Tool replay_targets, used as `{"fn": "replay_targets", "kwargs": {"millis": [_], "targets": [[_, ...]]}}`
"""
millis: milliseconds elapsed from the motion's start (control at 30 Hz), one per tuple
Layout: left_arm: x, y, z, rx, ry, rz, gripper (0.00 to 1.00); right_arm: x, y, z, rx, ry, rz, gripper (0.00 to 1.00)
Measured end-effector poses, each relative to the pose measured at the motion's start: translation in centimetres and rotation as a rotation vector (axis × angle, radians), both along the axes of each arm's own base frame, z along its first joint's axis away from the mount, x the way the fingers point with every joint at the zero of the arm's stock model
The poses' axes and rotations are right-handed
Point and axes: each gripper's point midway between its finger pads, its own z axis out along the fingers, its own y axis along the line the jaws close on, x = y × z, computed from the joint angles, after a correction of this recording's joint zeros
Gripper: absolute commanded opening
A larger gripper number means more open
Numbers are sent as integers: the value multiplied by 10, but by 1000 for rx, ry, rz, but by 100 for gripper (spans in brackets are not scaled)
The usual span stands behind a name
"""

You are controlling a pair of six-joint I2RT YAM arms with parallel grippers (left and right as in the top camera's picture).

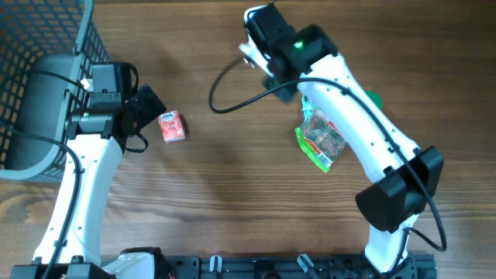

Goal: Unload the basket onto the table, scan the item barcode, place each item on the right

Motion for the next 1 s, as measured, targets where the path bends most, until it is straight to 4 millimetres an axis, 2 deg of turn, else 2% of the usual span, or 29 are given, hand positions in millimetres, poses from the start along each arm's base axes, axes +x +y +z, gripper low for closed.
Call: {"fn": "replay_targets", "kwargs": {"millis": [67,133,167,200,233,267,333,433,500,533,567,600,667,700,767,833,867,1000], "targets": [[0,0,0,0,1,0,100,-20,-19,-25,48,138,-159,4],[0,0,0,0,0,0,100,-39,-41,-65,47,258,-311,4],[0,0,0,0,0,0,100,-44,-45,-81,47,280,-342,6],[0,0,0,0,1,0,100,-49,-46,-92,46,295,-360,36],[0,0,0,0,0,0,100,-64,-51,-113,24,349,-373,41],[0,0,0,0,1,0,100,-70,-53,-121,16,362,-381,49],[0,0,0,0,1,0,100,-83,-58,-134,-10,398,-387,52],[0,0,0,0,0,0,100,-66,-51,-137,37,333,-384,57],[0,0,0,0,0,0,100,-50,-43,-128,93,255,-373,60],[0,0,0,0,0,0,100,-45,-40,-115,127,215,-367,62],[2,0,1,0,-10,0,99,-42,-31,-91,204,165,-340,64],[2,0,1,-1,-10,0,50,-44,-22,-72,279,150,-300,64],[1,-1,0,-5,-6,3,12,-50,-1,-40,423,137,-222,66],[1,-1,0,-7,-6,5,4,-51,7,-34,473,139,-197,67],[3,-1,-7,-24,10,34,7,-46,26,-25,574,136,-156,70],[6,-1,-34,-32,89,52,18,-41,32,-22,611,125,-156,72],[8,-1,-58,-32,153,57,22,-36,36,-19,636,106,-154,73],[20,-14,-109,-104,242,33,42,-34,38,-17,649,98,-156,73]]}}
